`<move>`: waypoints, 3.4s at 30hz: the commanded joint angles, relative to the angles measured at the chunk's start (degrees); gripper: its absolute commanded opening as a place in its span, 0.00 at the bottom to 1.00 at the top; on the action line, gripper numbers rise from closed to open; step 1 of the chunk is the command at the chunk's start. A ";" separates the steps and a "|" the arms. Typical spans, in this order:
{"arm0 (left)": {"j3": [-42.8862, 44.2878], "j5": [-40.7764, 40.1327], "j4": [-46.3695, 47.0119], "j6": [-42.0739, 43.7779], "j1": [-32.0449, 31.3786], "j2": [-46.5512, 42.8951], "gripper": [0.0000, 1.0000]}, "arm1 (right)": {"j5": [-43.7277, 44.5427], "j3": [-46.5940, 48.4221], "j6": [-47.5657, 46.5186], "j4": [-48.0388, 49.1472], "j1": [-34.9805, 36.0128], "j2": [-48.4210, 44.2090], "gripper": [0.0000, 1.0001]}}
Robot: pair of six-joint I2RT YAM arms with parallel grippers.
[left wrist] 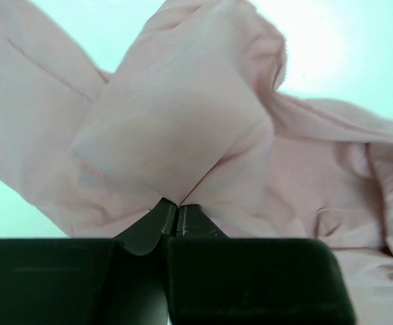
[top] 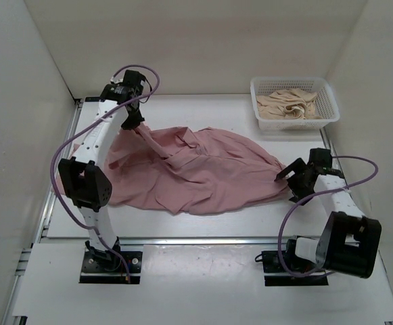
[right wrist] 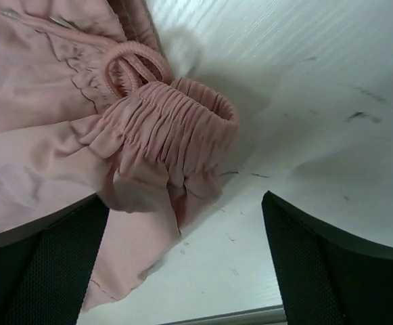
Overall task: Fold and stack the trousers
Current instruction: Flatten the trousers out
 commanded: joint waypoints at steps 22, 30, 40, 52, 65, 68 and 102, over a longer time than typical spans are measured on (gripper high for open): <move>29.17 21.90 7.70 3.77 26.46 18.77 0.94 | 1.42 0.66 -3.56 -13.48 -3.51 -19.35 0.05; 24.71 24.82 6.96 4.30 27.26 17.85 0.97 | 0.52 0.20 -2.85 -15.24 -3.51 -21.91 0.66; 23.20 21.13 5.05 7.47 22.61 16.41 0.10 | 5.35 13.02 -8.02 -14.01 -3.51 -19.27 0.65; -0.81 34.55 12.15 5.10 14.78 15.63 0.61 | -14.32 31.67 -16.03 -5.93 14.05 12.25 0.00; -23.45 31.77 18.31 3.25 14.26 9.83 0.59 | -8.64 4.09 -2.24 4.45 31.19 14.31 0.00; -30.83 30.36 19.46 3.25 14.26 4.48 0.59 | -5.90 -1.00 2.32 3.75 34.61 11.15 0.00; 27.27 14.36 -2.17 1.66 15.49 37.60 0.72 | -5.62 19.89 -7.60 -6.89 11.18 12.89 0.71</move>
